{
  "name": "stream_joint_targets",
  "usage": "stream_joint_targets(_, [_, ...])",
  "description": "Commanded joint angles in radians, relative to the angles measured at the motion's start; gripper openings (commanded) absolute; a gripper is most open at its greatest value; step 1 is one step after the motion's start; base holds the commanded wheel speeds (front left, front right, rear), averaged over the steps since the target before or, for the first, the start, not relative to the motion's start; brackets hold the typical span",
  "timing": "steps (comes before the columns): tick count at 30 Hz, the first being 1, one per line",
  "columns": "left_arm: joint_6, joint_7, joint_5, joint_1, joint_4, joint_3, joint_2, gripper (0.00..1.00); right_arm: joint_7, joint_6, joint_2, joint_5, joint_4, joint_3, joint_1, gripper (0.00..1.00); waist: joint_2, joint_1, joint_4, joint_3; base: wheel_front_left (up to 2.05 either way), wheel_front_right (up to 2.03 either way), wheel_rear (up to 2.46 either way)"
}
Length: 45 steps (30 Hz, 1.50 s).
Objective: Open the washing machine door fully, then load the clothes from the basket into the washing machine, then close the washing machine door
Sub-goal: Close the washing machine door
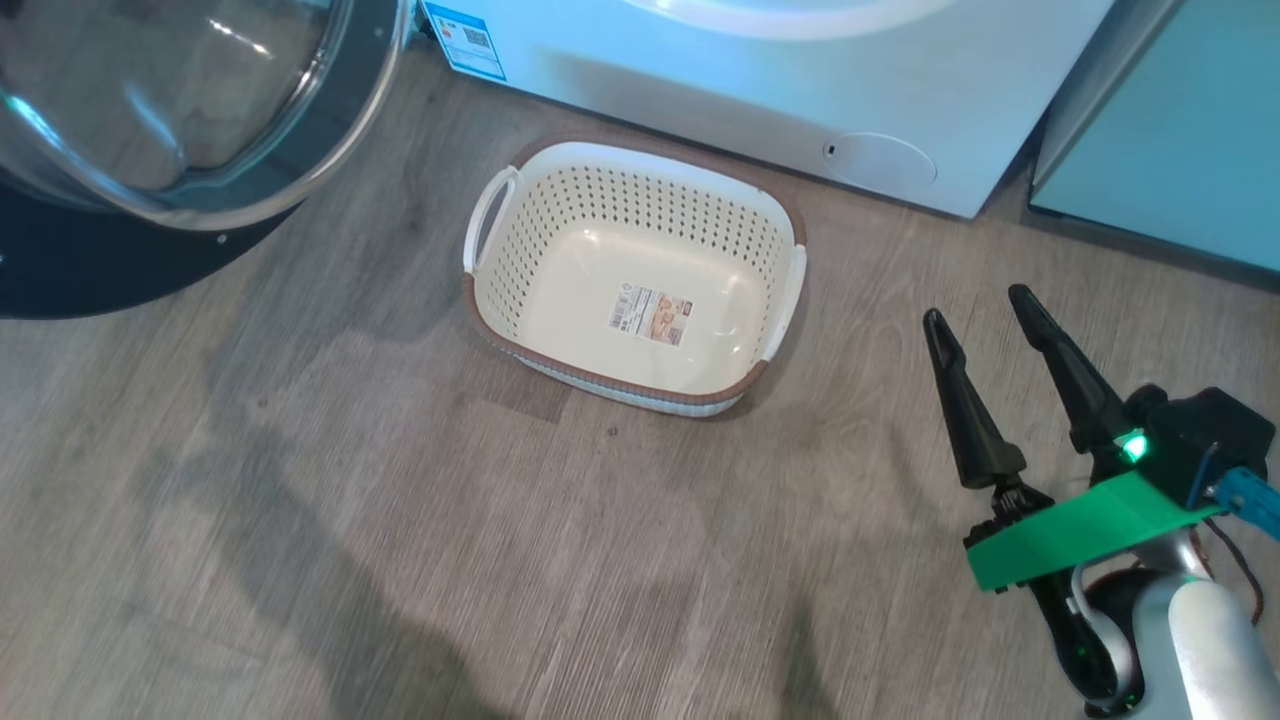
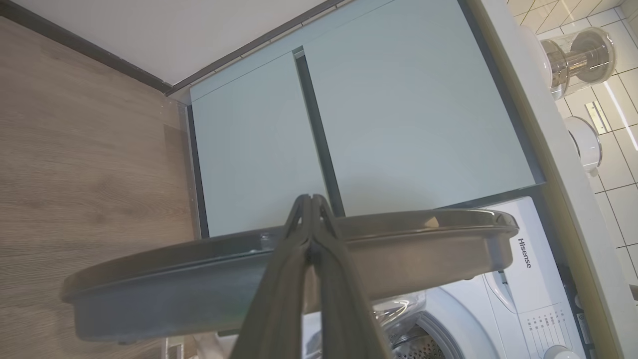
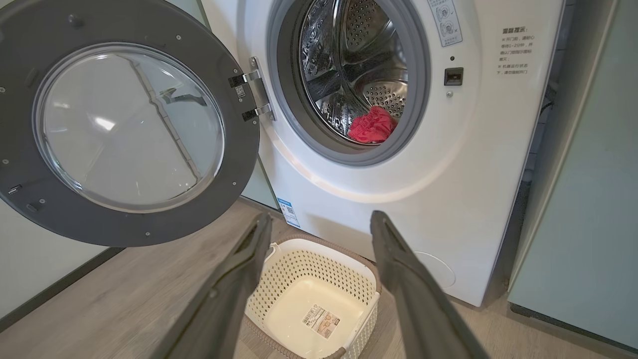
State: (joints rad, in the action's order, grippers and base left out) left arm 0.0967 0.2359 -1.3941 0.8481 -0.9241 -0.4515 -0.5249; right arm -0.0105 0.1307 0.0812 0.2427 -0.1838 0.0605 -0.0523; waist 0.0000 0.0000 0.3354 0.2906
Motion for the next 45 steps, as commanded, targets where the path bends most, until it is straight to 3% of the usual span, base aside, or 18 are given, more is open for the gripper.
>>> stream_joint_targets(1, [0.010, 0.000, -0.008, 0.035, 0.028, -0.012, -0.062, 0.00, -0.006, 0.000, 0.010, -0.008, -0.040, 0.025, -0.028, 1.00, 0.0000, 0.0000, -0.003, 0.004, 0.00, 0.00, 0.00])
stream_joint_targets(12, [0.019, -0.021, -0.015, 0.039, 0.017, -0.026, -0.061, 0.00, -0.014, 0.000, 0.014, -0.007, -0.050, 0.018, -0.038, 1.00, 0.0000, 0.0000, -0.009, 0.030, 0.00, 0.00, 0.00])
stream_joint_targets(24, [0.018, 0.047, -0.046, 0.033, 0.022, -0.036, -0.065, 0.00, -0.017, 0.000, 0.025, -0.002, -0.056, 0.019, -0.057, 1.00, 0.0000, 0.0000, -0.024, 0.052, 0.00, 0.00, 0.00])
stream_joint_targets(37, [0.024, 0.223, -0.110, -0.015, 0.108, -0.041, -0.064, 0.00, -0.019, 0.000, 0.020, -0.010, -0.061, 0.000, -0.053, 1.00, 0.0000, 0.0000, -0.016, 0.052, 0.00, 0.00, 0.00])
stream_joint_targets(45, [0.020, 0.393, -0.187, -0.078, 0.199, -0.052, -0.052, 0.00, -0.017, 0.000, 0.019, -0.009, -0.061, -0.005, -0.055, 1.00, 0.0000, 0.0000, -0.012, 0.047, 0.00, 0.00, 0.00])
